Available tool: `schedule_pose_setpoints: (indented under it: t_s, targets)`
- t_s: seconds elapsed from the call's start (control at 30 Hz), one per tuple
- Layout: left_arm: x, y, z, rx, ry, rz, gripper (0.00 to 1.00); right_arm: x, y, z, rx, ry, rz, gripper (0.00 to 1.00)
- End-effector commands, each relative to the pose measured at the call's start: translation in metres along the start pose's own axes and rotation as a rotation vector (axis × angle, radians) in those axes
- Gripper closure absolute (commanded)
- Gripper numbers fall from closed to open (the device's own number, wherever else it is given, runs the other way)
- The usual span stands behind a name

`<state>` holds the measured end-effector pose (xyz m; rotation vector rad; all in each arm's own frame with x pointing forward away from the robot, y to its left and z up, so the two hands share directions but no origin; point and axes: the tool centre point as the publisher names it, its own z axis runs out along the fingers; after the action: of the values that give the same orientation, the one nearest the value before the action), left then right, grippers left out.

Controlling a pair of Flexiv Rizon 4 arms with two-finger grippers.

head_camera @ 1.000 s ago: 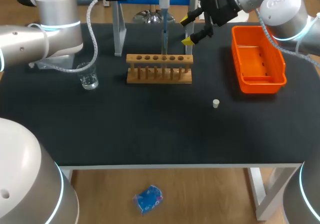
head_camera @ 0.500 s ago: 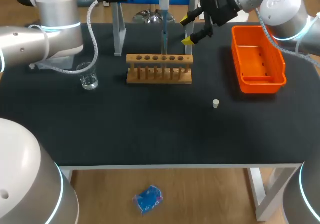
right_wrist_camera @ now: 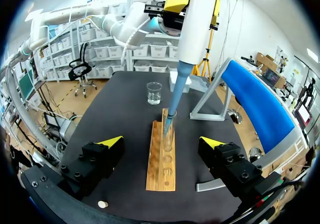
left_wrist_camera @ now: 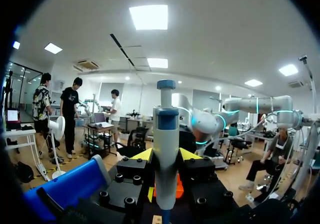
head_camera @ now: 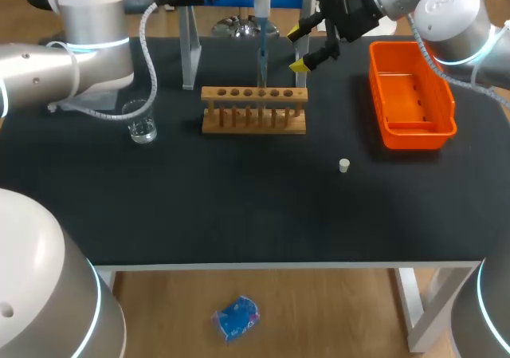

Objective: Invert the test tube, pick up the pipette, mount the tip to pipette, aspirate from beaker and dispense into the tube, eject the tip, return the pipette, and cap with the stopper.

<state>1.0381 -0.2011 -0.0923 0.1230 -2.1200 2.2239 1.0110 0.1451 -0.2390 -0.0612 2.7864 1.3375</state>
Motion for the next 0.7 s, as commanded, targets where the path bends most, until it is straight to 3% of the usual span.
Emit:
schedule_pose_setpoints:
  t_s: [0.03,0.7]
  targets:
    - [0.0013,0.001,0.0004,0.003,-0.005,0.001,1.0,-0.0006,-0.0002,0.0,0.001,0.001,-0.001,0.0]
    - [0.0027,-0.0016,-0.0004,0.008,-0.028,0.006,1.0,-0.0006,-0.0002,0.0,0.001,0.001,-0.001,0.0]
